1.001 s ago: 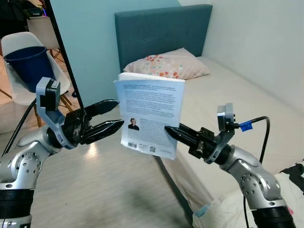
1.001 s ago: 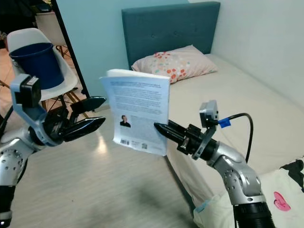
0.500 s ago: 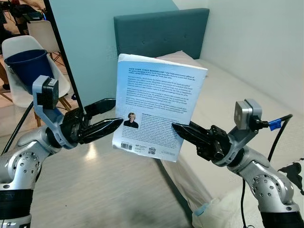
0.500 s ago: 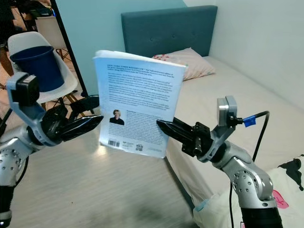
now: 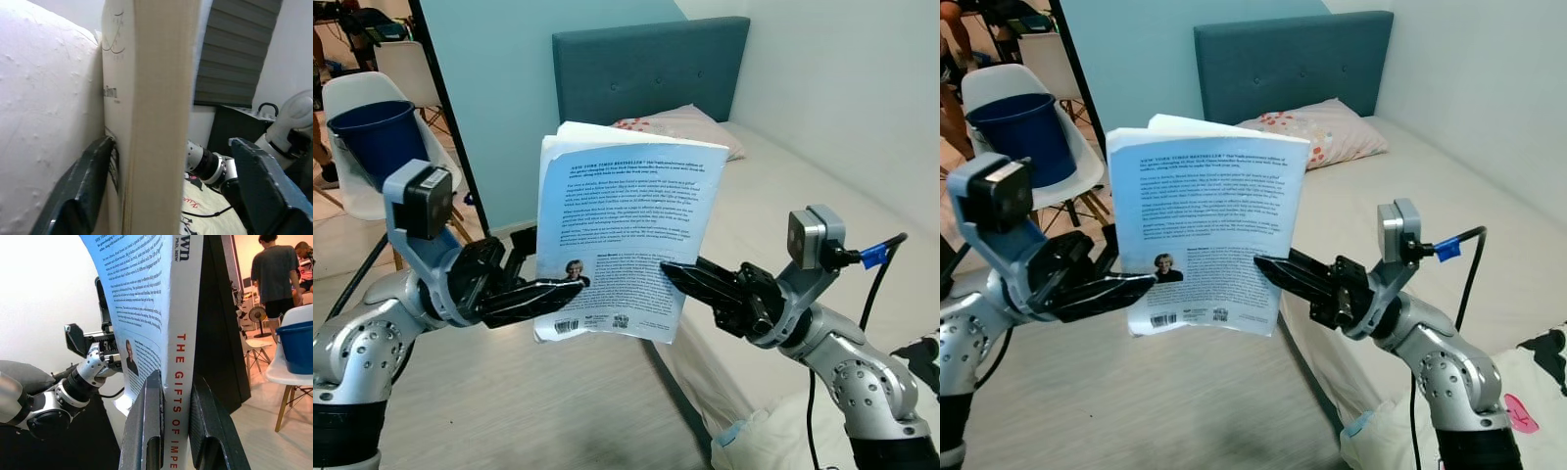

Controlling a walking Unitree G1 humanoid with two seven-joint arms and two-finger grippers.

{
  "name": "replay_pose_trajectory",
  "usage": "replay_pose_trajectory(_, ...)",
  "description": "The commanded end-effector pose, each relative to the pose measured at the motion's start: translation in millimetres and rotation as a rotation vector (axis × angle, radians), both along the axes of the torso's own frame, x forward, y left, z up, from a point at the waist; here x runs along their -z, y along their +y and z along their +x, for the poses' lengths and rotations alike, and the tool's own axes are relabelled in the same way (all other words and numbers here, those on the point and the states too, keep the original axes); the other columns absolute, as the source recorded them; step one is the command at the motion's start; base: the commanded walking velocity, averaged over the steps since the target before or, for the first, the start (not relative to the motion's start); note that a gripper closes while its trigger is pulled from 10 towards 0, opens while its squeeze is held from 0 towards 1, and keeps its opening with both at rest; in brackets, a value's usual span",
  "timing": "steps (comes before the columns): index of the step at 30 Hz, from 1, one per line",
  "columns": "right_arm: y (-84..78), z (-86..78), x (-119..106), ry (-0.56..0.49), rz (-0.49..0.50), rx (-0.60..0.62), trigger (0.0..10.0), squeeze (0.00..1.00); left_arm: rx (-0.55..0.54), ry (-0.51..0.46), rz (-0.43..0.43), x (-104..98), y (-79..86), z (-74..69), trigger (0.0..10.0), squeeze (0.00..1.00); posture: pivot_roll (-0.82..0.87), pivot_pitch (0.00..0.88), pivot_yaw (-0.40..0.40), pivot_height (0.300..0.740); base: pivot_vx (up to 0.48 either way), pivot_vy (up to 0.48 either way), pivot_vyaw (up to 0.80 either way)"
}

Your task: Clean up the room

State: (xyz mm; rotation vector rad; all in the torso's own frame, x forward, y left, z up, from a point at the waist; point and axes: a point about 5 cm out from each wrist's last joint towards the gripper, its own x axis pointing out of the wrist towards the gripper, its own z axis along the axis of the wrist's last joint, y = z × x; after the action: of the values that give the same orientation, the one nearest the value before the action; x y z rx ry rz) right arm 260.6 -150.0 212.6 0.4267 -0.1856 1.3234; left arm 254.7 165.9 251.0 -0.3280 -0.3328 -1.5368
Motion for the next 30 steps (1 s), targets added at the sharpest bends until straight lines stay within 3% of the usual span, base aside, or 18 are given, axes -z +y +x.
replay_pose_trajectory(1,5.2,-3.7,-6,-0.024,0.008,-0.036,10.0,0.00,0.026,0.012,0.007,0,-8.2,-0.3,0.0,0.00,-0.08,0.000,-0.029,0.740,0.000,0.000,0.00)
replay_pose_trajectory(21,5.1,-0.6,-7,-0.021,0.013,-0.009,10.0,0.00,-0.047,0.016,-0.017,-6,-7.2,4.4,0.0,0.00,-0.08,0.000,-0.024,0.740,0.000,0.000,0.00)
replay_pose_trajectory(26,5.0,8.1,-8,-0.012,0.037,0.086,10.0,0.00,-0.152,0.018,-0.073,-10,-13.6,14.3,0.0,0.00,-0.08,0.000,-0.024,0.740,0.000,0.000,0.00)
replay_pose_trajectory(27,4.1,9.1,-10,-0.016,0.070,0.096,10.0,1.00,-0.181,0.022,-0.096,-12,-15.1,17.6,0.0,0.00,-0.08,0.000,-0.026,0.740,0.000,0.000,0.00)
replay_pose_trajectory(30,0.9,10.7,-16,-0.030,0.132,0.118,10.0,1.00,-0.226,0.024,-0.136,-16,-17.3,22.5,0.0,0.00,-0.08,0.000,-0.027,0.740,0.000,0.000,0.00)
